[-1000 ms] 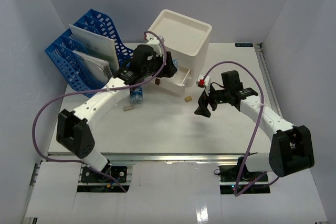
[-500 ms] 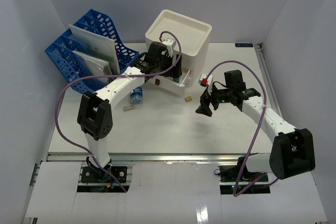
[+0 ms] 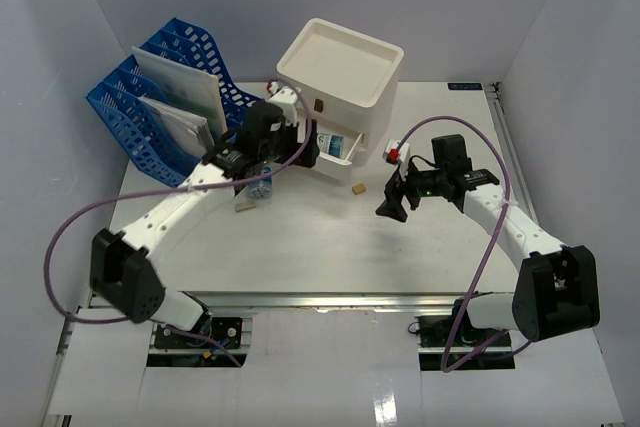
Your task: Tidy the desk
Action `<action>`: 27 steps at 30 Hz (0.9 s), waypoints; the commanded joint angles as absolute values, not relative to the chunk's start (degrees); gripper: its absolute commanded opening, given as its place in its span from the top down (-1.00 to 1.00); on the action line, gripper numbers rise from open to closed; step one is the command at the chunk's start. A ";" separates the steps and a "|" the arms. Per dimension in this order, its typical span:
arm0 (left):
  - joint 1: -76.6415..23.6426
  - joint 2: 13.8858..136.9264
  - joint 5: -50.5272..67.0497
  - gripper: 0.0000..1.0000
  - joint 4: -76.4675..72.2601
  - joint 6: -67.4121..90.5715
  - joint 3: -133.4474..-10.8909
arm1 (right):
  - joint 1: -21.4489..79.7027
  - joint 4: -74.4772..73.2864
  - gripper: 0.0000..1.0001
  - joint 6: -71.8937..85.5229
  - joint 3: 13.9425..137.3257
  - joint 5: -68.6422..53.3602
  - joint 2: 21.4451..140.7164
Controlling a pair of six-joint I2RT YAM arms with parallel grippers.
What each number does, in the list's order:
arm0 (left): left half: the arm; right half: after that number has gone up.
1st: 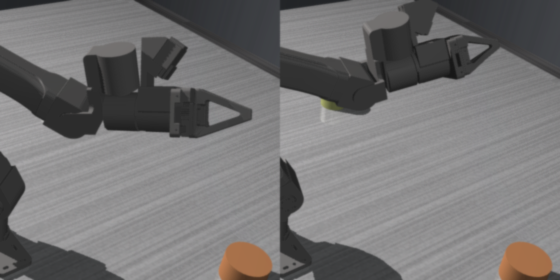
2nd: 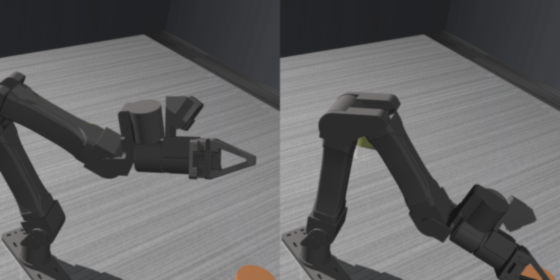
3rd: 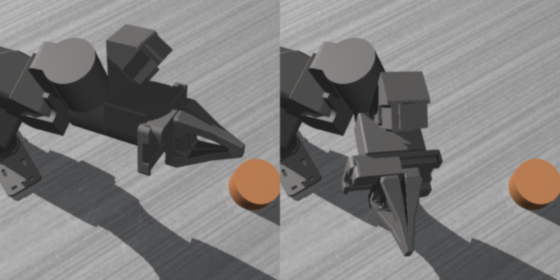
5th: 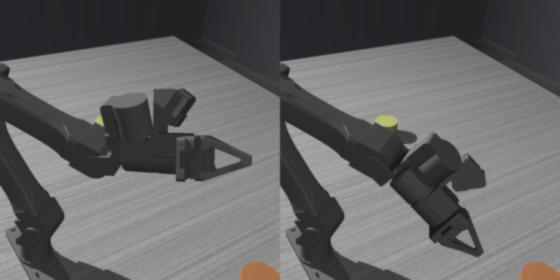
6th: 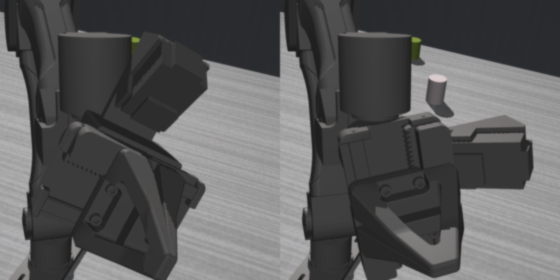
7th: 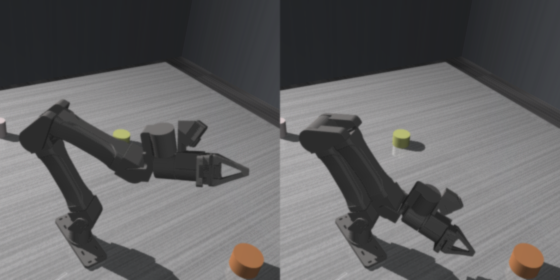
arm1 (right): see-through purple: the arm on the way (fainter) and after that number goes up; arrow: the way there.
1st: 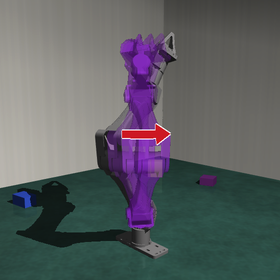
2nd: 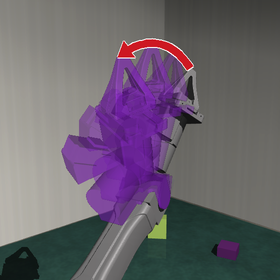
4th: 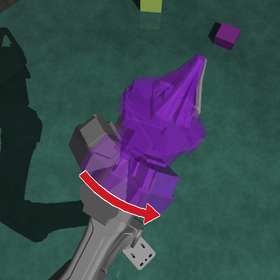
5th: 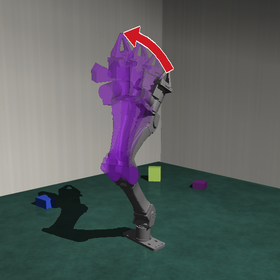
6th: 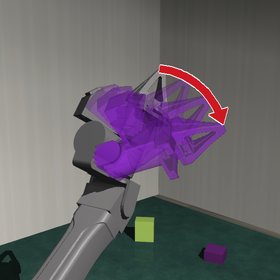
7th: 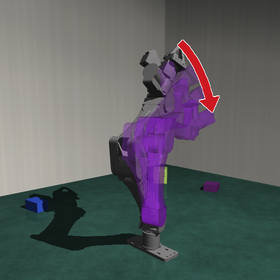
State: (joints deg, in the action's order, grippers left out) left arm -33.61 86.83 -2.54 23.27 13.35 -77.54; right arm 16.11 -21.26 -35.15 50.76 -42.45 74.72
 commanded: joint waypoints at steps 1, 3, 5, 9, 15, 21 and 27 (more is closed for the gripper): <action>-33.70 69.39 -9.13 -0.96 23.51 19.06 -61.87 | 15.51 -20.22 -0.73 -35.55 50.63 -44.17 74.10; -33.56 64.99 -11.92 -0.96 23.47 22.82 -56.90 | 15.42 -20.21 -0.73 -35.46 50.68 -44.21 74.49; -33.34 62.54 -14.40 -0.96 23.70 25.56 -53.22 | 15.38 -20.21 -0.73 -35.37 50.76 -44.30 74.94; -32.93 62.84 -20.83 -0.96 23.99 28.08 -50.89 | 15.31 -20.15 -0.73 -35.02 50.71 -44.25 75.37; -31.15 71.25 -21.91 -0.96 21.45 25.79 -53.19 | 14.51 -20.04 -0.73 -34.98 50.63 -43.99 75.59; -28.57 78.48 -20.15 -0.96 17.69 23.42 -55.83 | 13.82 -20.13 -0.73 -35.07 50.47 -44.27 75.59; -26.38 82.46 -19.28 -0.91 16.29 21.53 -57.63 | 13.71 -20.21 -0.73 -35.33 50.54 -44.28 75.67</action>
State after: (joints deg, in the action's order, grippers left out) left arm -27.76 81.80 -19.82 19.02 23.44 -54.79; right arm 13.95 -21.17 -34.96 50.76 -42.68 75.48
